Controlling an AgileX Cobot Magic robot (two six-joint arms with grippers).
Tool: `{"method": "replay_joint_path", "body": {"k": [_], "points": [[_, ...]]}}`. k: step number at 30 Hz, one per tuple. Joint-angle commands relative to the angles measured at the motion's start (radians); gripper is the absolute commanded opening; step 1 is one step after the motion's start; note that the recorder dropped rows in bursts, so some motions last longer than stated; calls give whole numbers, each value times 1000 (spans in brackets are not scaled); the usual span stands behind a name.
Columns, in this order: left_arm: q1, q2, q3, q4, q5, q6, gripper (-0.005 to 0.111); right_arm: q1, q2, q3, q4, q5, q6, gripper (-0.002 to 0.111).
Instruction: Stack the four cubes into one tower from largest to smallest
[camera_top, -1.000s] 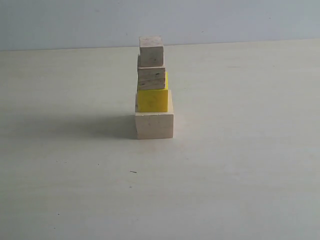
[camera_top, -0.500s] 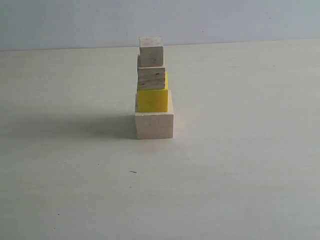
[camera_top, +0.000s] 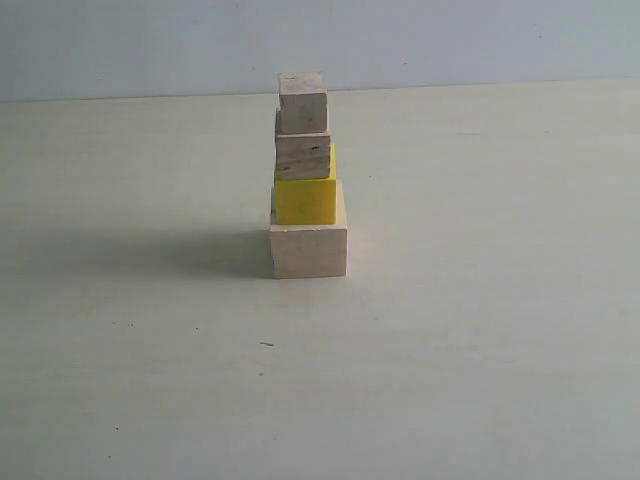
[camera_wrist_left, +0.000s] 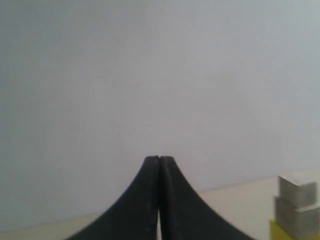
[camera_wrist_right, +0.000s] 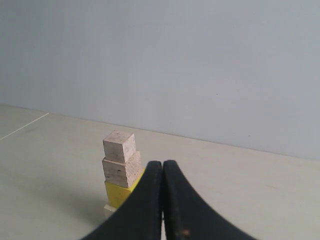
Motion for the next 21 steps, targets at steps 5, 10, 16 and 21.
{"method": "replay_joint_path", "body": {"k": [5,10,16,21], "points": [[183,-166,112,32,46,11,0,1,-4,5,-5,-11,3,0],[183,-166,207,7,50,-17,0,1,-4,5,-5,-11,3,0],[187,-166,254,24,57,-117,0,1,-4,5,-5,-11,3,0],[187,-166,358,168,57,-374,0,1,-4,5,-5,-11,3,0]]}}
